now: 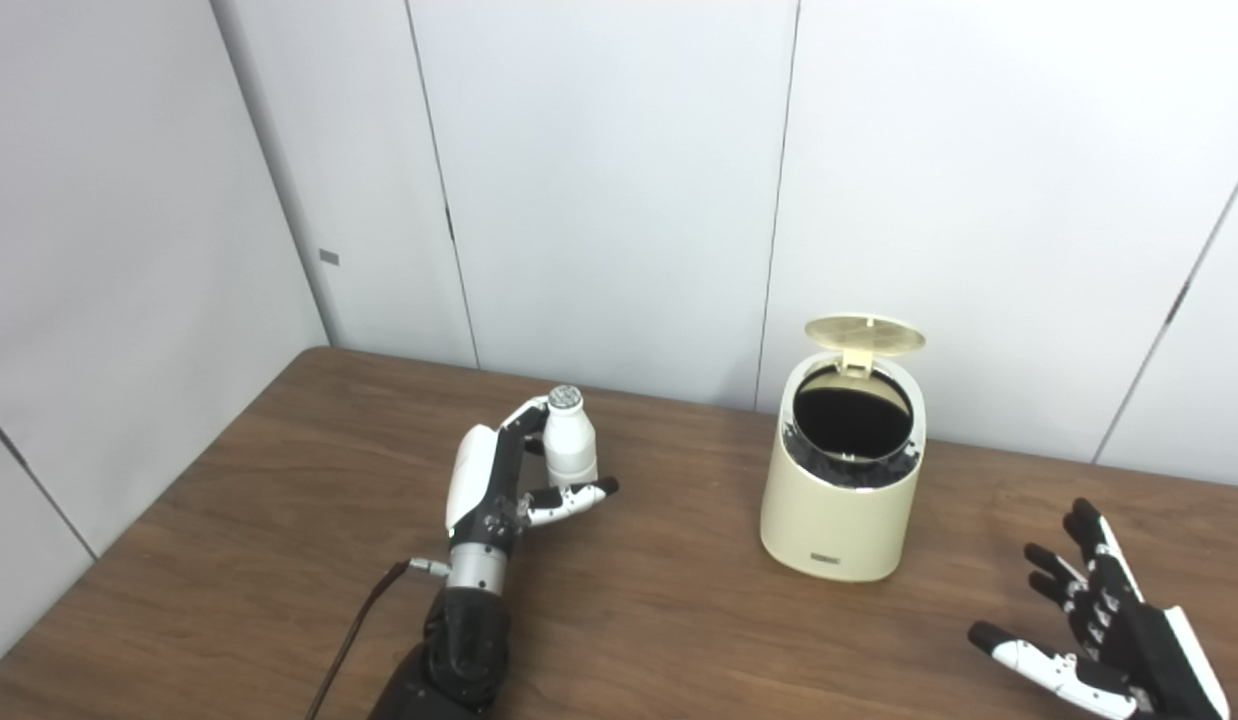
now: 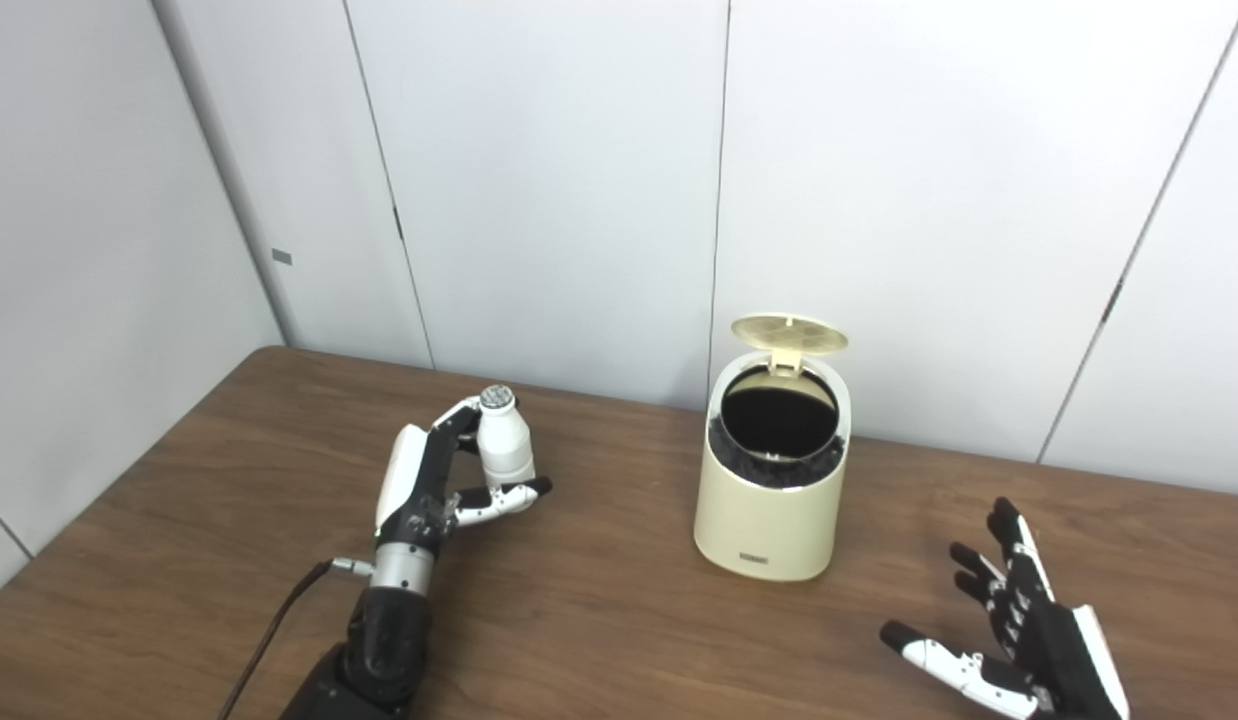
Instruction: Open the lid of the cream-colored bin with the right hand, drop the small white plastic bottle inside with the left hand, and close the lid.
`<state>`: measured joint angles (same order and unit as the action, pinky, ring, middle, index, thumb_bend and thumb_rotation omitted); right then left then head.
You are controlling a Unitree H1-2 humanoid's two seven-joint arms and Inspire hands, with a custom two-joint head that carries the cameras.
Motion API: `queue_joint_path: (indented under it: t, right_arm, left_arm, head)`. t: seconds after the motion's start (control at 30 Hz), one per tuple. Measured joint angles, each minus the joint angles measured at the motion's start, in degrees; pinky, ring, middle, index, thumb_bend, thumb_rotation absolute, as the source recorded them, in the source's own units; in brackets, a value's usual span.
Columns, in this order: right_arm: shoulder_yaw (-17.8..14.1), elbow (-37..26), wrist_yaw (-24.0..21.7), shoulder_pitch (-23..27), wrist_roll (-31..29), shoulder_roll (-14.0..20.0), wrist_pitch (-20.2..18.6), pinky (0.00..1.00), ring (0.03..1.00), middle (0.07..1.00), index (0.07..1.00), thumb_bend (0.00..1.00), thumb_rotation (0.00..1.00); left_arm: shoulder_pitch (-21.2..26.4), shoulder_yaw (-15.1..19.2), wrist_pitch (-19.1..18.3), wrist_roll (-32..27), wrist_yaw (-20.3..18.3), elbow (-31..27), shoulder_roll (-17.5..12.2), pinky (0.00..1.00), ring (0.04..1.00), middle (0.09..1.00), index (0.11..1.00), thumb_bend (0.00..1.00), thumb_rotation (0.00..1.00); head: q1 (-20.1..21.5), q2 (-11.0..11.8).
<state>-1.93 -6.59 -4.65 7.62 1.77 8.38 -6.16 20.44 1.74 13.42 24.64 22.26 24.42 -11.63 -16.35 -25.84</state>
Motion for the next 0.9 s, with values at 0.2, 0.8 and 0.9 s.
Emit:
queue_joint_path:
  t: [0.2, 0.8, 0.9]
  right_arm:
    - [0.0, 0.0, 0.0, 0.0, -0.1, 0.3, 0.2, 0.87, 0.892, 1.000, 1.000, 0.59, 0.00]
    - [0.2, 0.0, 0.1, 0.0, 0.3, 0.6, 1.9, 0.84, 0.880, 1.000, 1.000, 0.56, 0.00]
    - [0.2, 0.1, 0.1, 0.0, 0.3, 0.6, 1.9, 0.83, 0.879, 1.000, 1.000, 0.56, 0.00]
  left_arm:
    - [1.2, -0.6, -0.1, 3.1, 5.1, 2.1, 0.0, 0.45, 0.552, 0.612, 0.630, 0.72, 0.00]
    - [4.2, -3.0, 3.7, 4.9, 12.3, 7.6, -1.0, 0.41, 0.497, 0.486, 0.512, 0.52, 0.00]
    - [4.2, -3.0, 3.8, 4.7, 12.5, 7.6, -1.1, 0.40, 0.439, 0.499, 0.526, 0.50, 0.00]
  head:
    - [0.2, 0.0]
    - [-0.1, -0.3]
    - [0.0, -0.4]
